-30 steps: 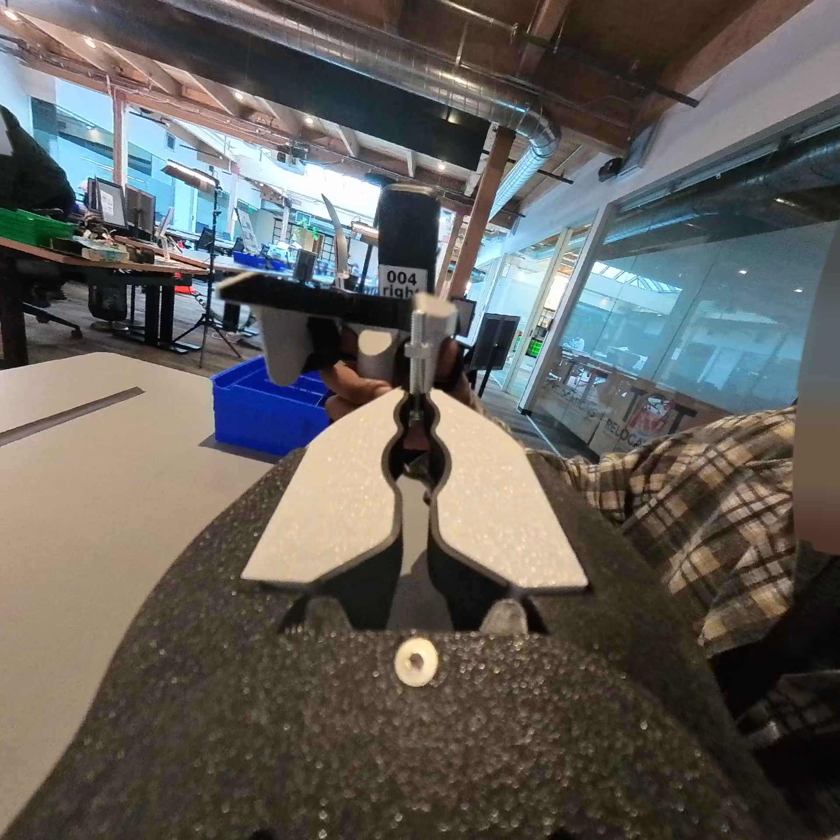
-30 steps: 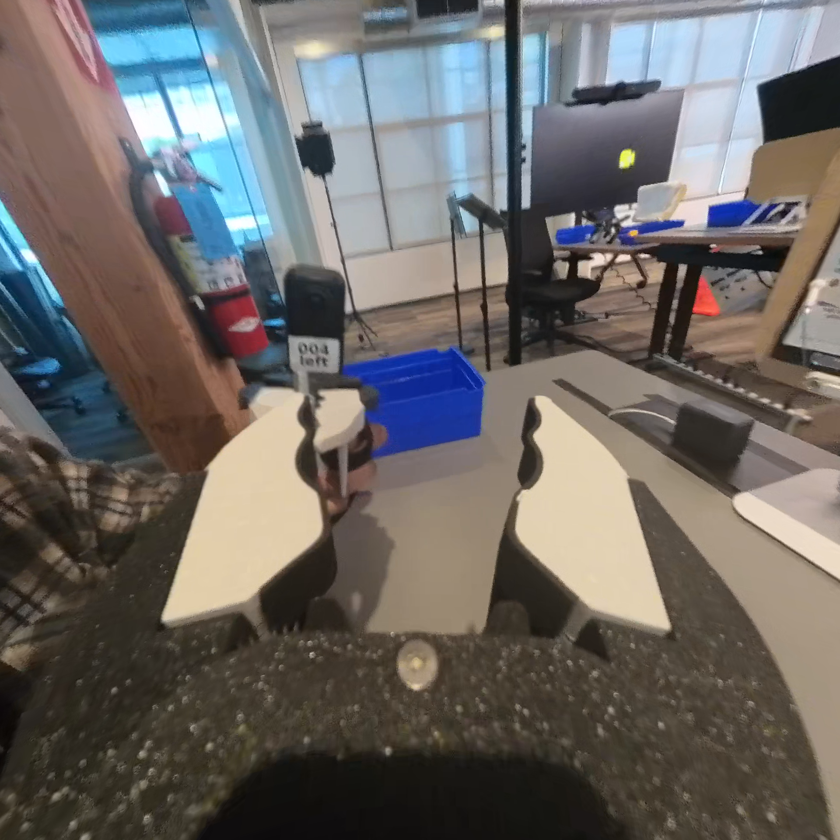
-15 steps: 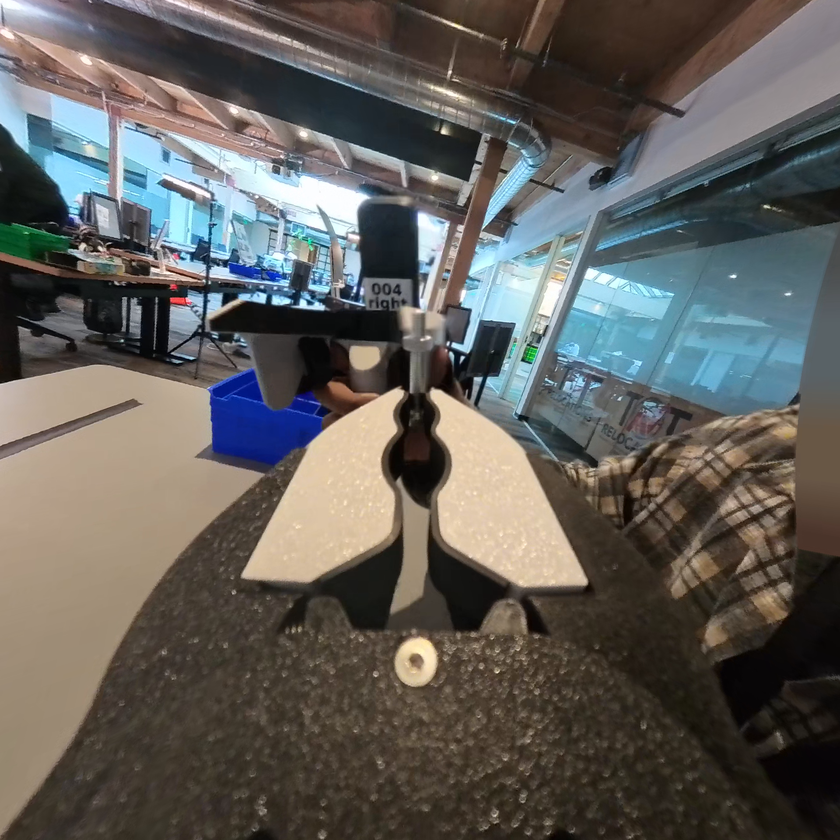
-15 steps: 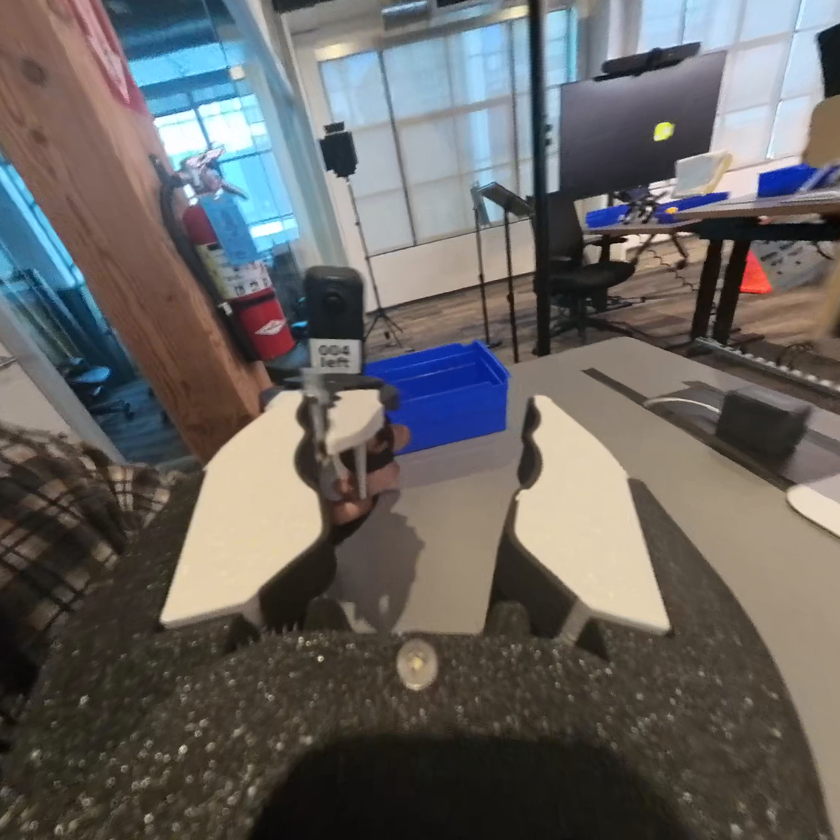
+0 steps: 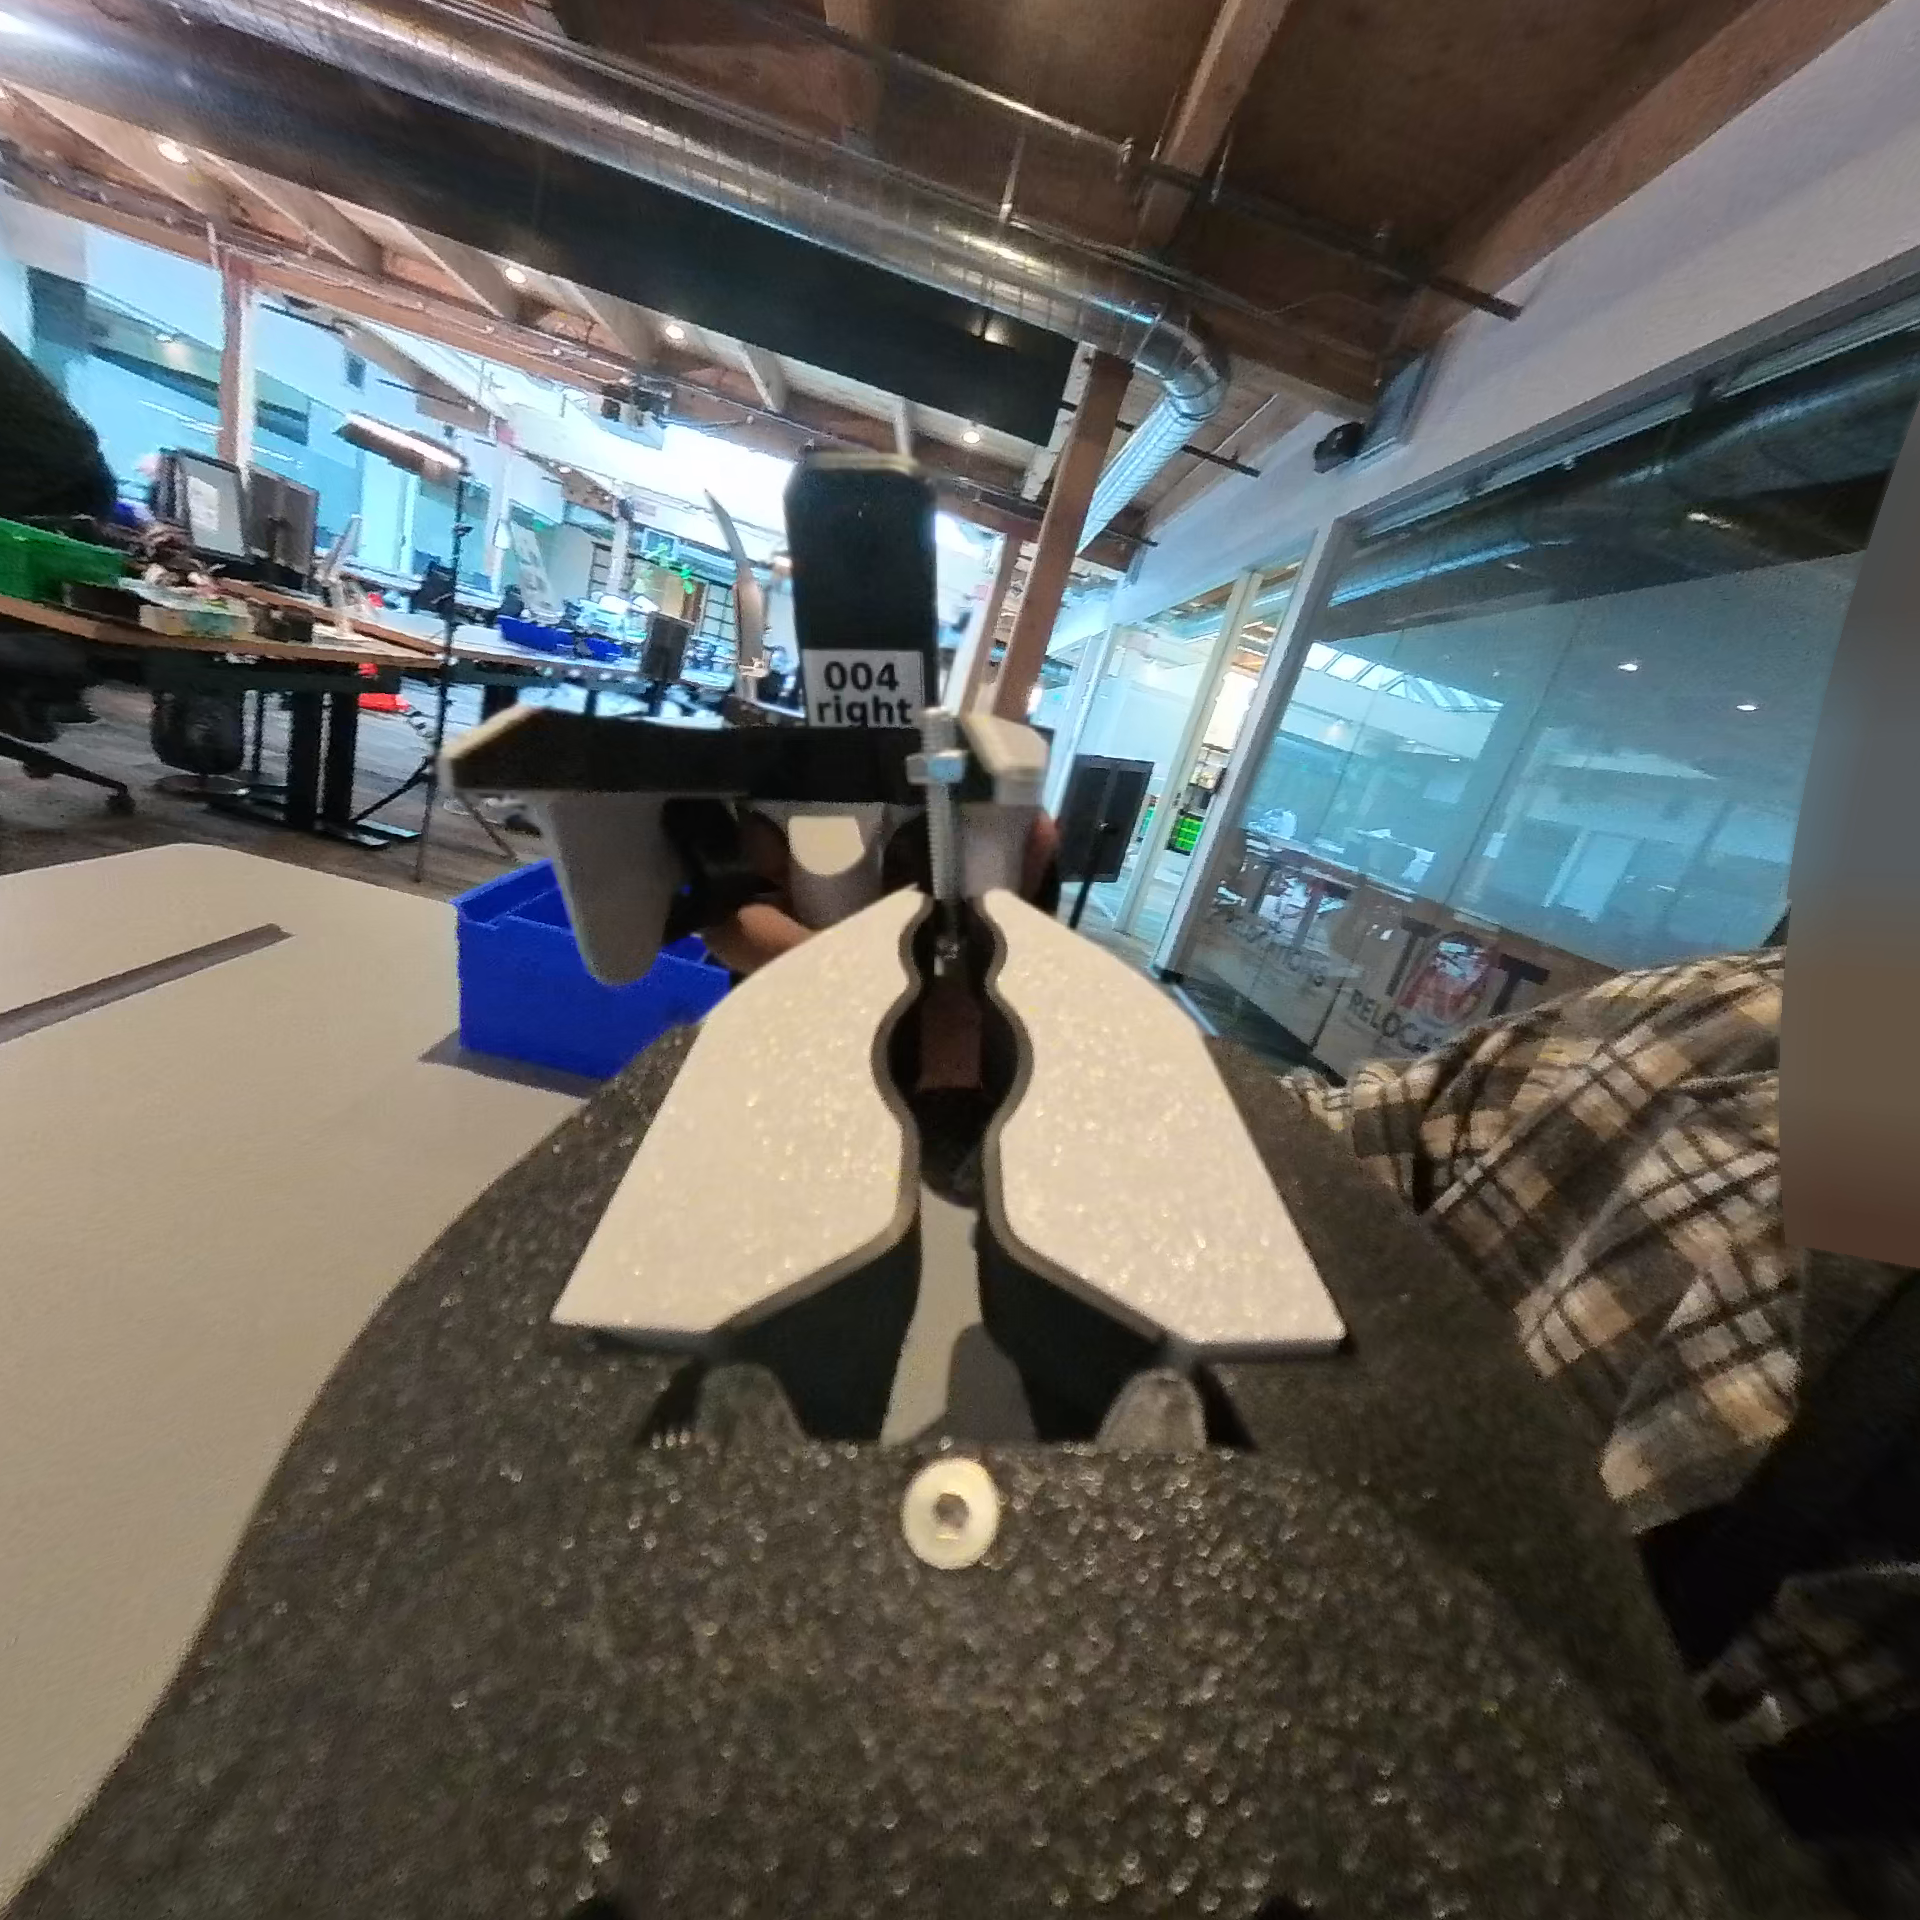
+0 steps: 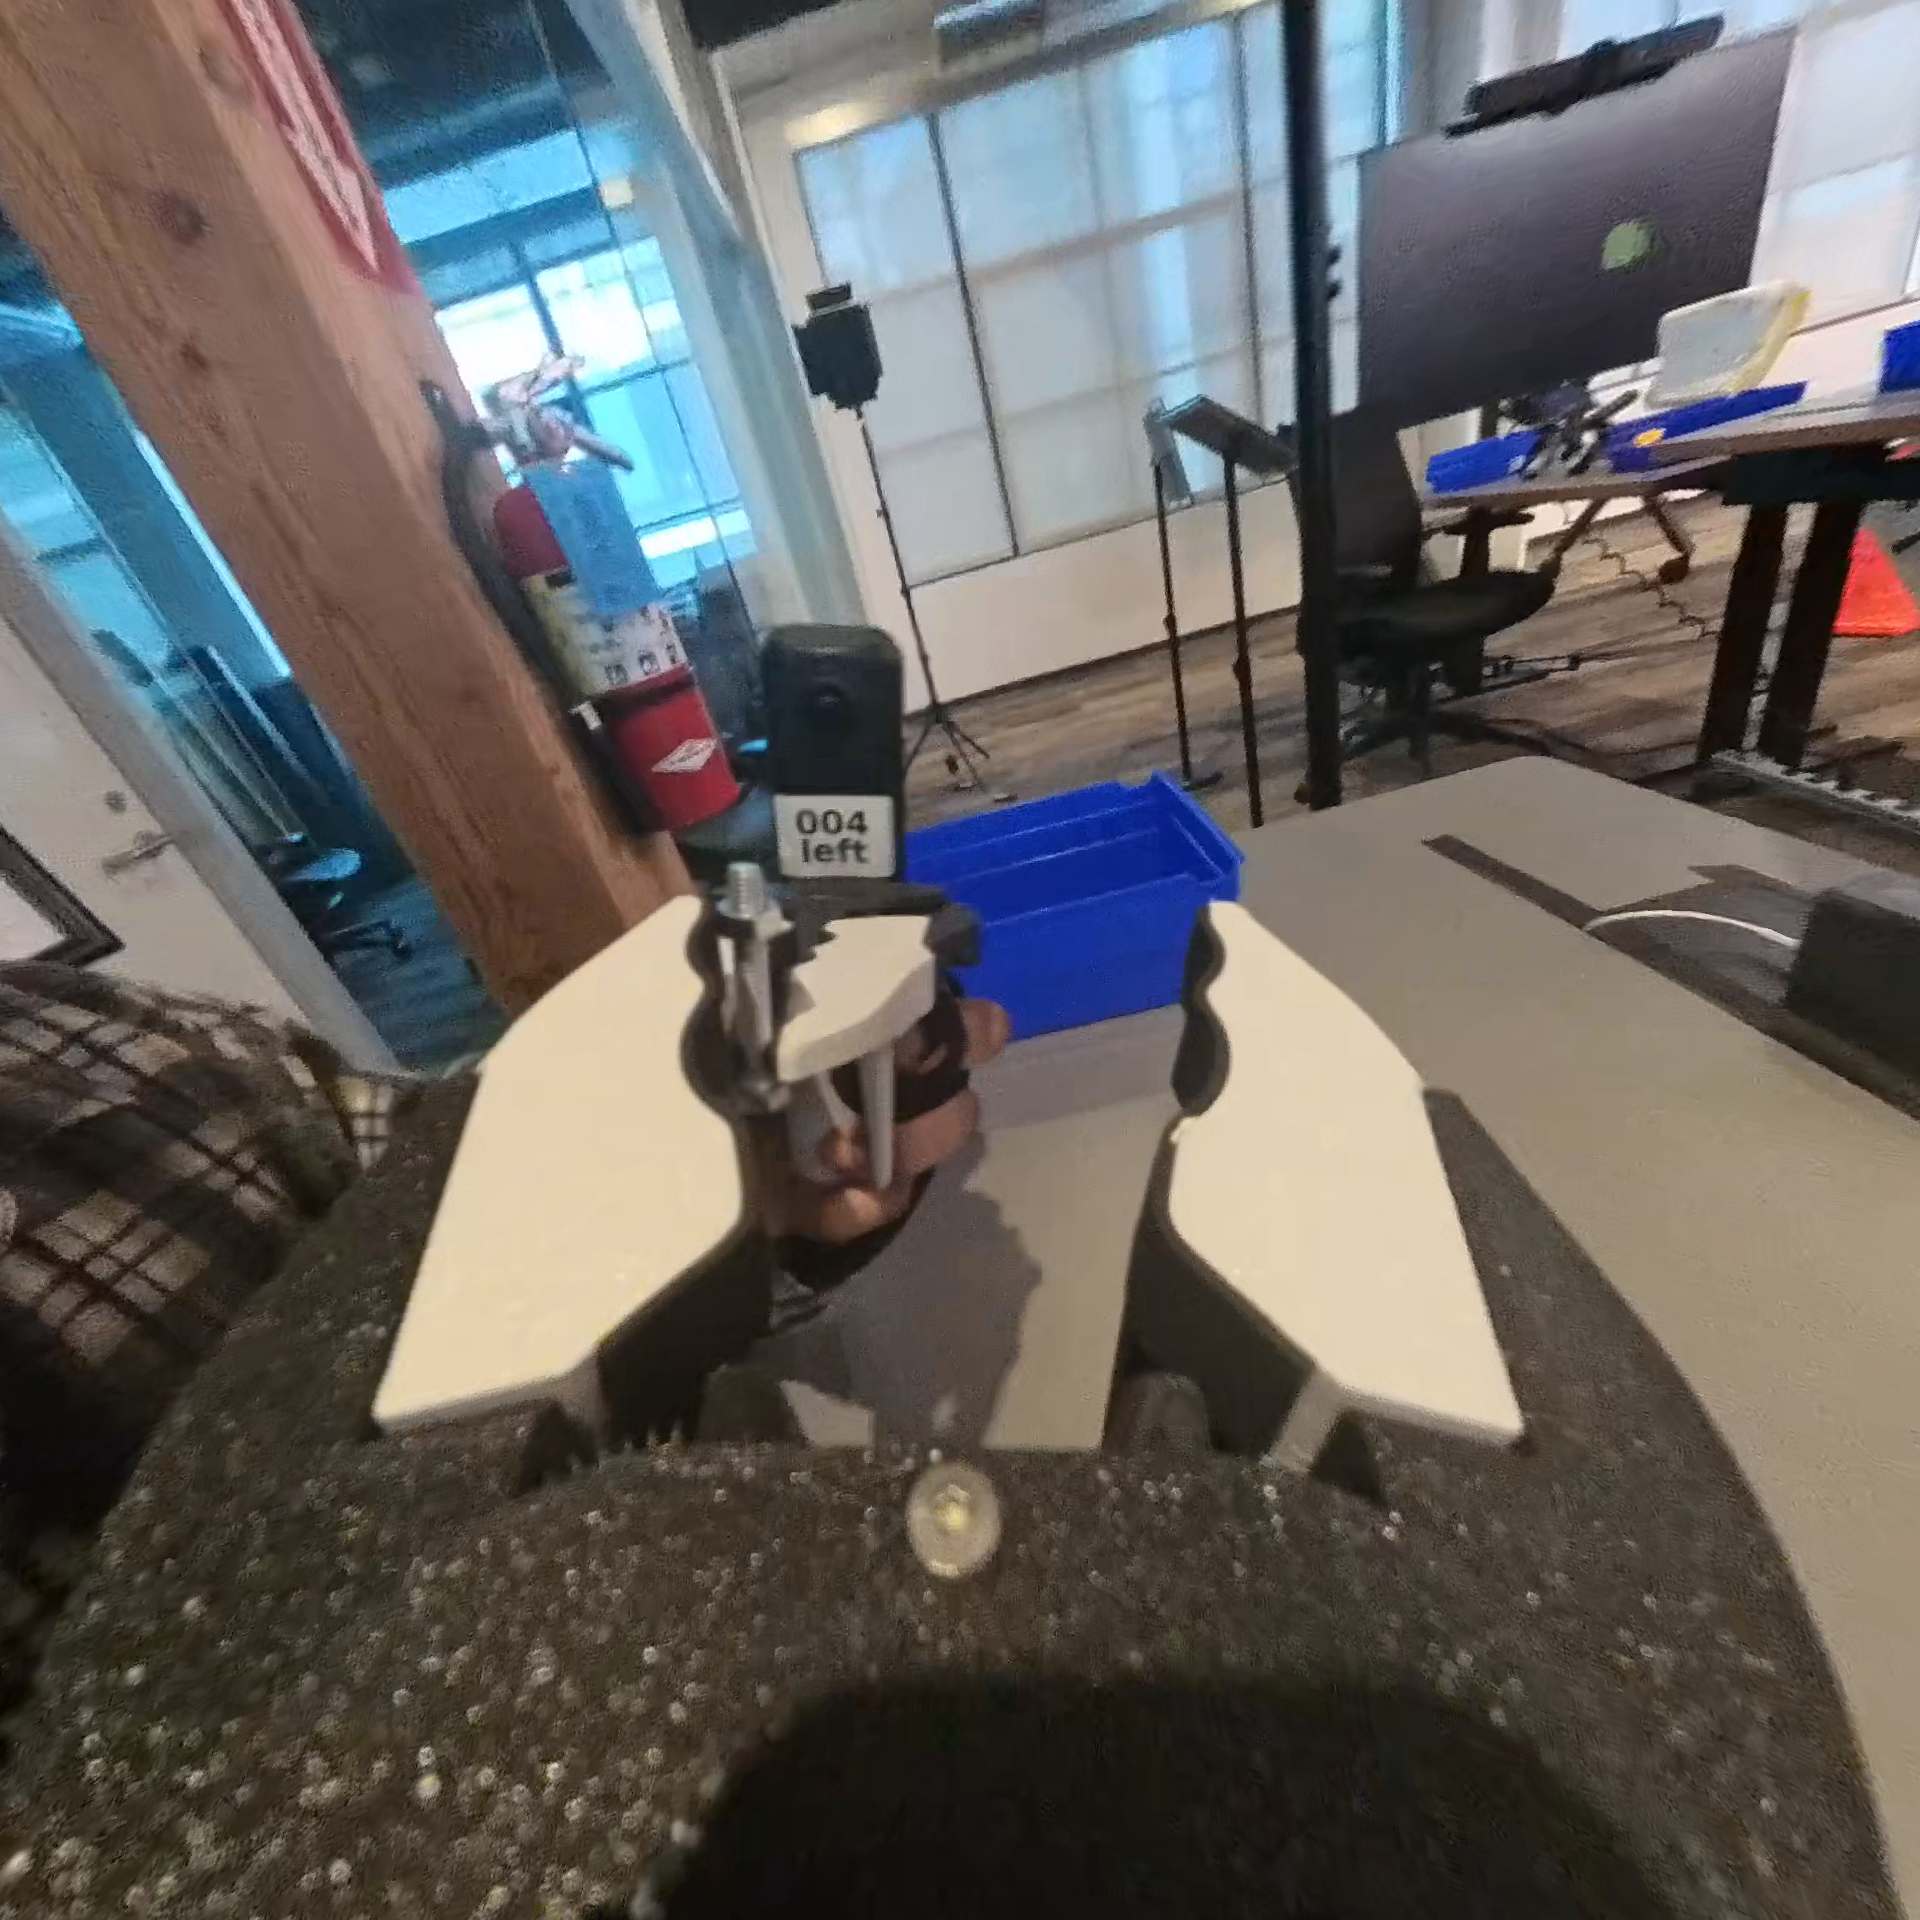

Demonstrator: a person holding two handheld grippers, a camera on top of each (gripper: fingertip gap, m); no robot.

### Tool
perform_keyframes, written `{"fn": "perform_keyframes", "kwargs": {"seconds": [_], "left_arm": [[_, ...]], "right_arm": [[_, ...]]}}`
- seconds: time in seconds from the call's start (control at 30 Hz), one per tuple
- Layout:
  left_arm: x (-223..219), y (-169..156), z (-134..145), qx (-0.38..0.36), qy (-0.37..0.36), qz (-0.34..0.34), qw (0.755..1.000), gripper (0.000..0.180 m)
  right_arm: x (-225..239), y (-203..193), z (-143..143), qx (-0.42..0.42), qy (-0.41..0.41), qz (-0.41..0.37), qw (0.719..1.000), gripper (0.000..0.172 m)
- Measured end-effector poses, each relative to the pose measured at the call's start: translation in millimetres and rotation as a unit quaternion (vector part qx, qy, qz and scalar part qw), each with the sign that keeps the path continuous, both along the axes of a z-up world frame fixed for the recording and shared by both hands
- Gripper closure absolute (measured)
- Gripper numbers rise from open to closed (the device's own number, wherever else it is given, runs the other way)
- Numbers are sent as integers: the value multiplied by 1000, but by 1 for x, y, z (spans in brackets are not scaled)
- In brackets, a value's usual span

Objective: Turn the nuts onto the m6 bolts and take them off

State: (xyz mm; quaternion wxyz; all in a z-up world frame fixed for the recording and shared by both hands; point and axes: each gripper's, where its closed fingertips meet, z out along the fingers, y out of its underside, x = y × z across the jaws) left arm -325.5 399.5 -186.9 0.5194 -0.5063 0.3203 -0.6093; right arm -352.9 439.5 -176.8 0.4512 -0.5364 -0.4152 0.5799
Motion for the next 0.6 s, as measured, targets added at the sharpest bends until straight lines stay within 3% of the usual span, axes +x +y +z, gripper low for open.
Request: {"fn": "perform_keyframes", "kwargs": {"seconds": [0.03, 0.07, 0.13, 0.23, 0.37, 0.5, 0.6], "left_arm": [[-1, 0, 0, 1, 4, 4, 1000, 176], [-4, -1, 0, 7, 7, 6, 1000, 176], [-5, -1, -1, 14, 12, 17, 1000, 176], [0, 0, -2, 7, 8, 4, 1000, 176], [-5, -2, -2, 16, 16, 17, 1000, 176], [-3, 1, -2, 12, 12, 12, 1000, 176], [-2, -2, -4, 17, 24, 17, 999, 176]], "right_arm": [[10, 9, -1, -6, 6, -14, 1000, 86], [22, 19, 0, -15, 17, -33, 999, 95], [25, 15, 10, -30, 46, -16, 998, 94], [-4, -11, 4, 14, -3, 16, 1000, 87], [22, 16, 5, -5, 13, -31, 999, 92], [-4, -10, 7, 23, -7, 9, 1000, 88], [11, 6, 4, 9, -3, -15, 1000, 91]]}}
